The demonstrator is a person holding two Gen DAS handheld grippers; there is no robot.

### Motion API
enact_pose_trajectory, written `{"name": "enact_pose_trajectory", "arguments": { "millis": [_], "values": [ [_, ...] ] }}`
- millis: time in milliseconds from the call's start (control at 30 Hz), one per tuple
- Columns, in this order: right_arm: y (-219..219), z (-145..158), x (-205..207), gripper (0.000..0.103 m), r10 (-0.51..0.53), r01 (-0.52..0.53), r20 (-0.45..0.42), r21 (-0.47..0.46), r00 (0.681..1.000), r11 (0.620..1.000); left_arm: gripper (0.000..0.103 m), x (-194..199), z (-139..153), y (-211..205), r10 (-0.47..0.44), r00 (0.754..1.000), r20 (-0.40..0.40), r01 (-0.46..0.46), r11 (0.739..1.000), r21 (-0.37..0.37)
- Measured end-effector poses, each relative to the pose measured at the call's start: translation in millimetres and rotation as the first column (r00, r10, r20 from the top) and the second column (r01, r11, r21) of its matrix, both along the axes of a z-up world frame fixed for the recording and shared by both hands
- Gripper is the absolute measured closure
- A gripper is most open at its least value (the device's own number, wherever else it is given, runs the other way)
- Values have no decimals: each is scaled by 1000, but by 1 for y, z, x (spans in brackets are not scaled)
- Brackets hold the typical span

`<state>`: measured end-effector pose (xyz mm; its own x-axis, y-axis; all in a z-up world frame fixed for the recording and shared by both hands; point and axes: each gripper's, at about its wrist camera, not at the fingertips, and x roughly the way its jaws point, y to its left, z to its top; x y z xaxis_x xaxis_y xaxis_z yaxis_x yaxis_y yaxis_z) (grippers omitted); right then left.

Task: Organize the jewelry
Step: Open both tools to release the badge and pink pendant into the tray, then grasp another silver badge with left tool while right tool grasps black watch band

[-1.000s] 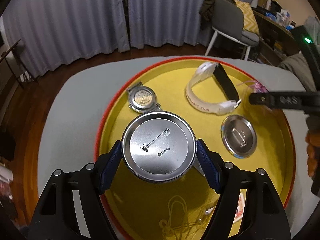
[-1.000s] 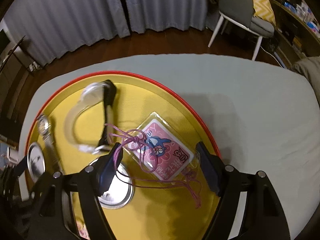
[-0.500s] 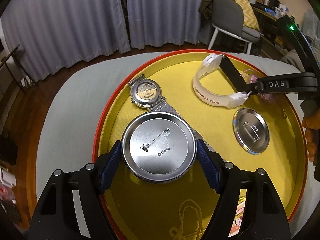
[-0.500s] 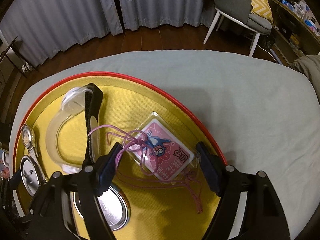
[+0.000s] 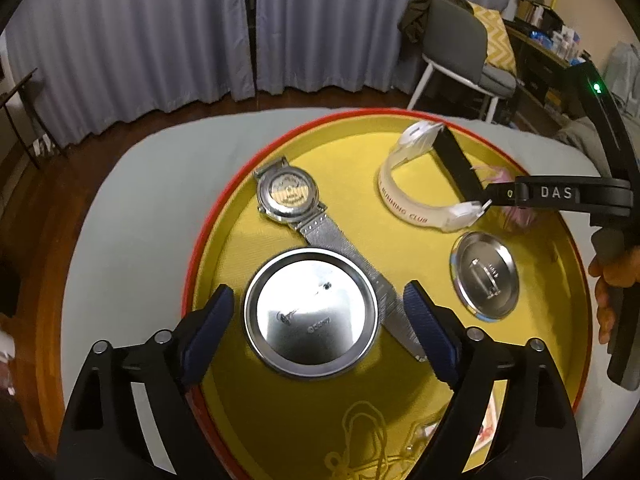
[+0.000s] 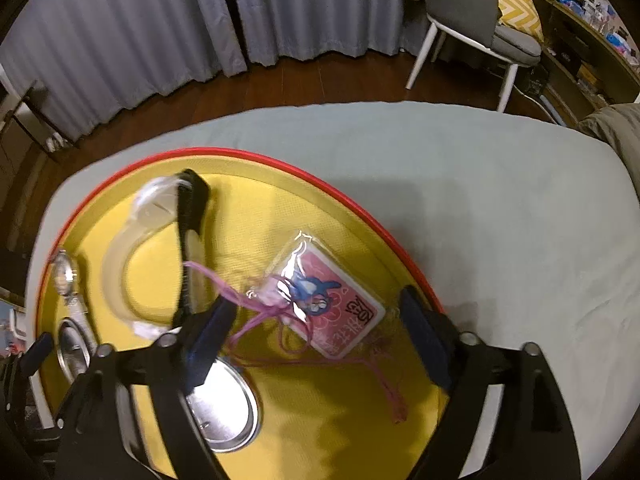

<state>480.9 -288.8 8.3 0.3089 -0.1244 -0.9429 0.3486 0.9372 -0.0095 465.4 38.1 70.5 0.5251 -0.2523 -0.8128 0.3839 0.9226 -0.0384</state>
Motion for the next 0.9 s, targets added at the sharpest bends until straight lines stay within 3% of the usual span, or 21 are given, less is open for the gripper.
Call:
{"name": "enact_pose_trajectory", "arguments": {
  "millis": [300, 500, 700, 900],
  "values": [
    [5, 31, -18, 16, 18, -18, 65, 2, 998, 1000, 15, -21, 23, -2, -13, 999, 46, 13, 1000, -8],
    [28, 65, -49, 16, 131, -127, 111, -44, 985, 991, 10, -54, 47, -6, -50, 994, 96, 51, 999, -5],
    [57, 97, -109, 16, 278, -268, 110, -97, 954, 959, 7, -103, 60, -13, -126, 987, 101, 127, 992, -4],
    [66, 111, -189, 16, 298, -289, 106, -96, 949, 953, 6, -153, 50, -24, -198, 980, 7, 198, 979, -37]
  ]
}}
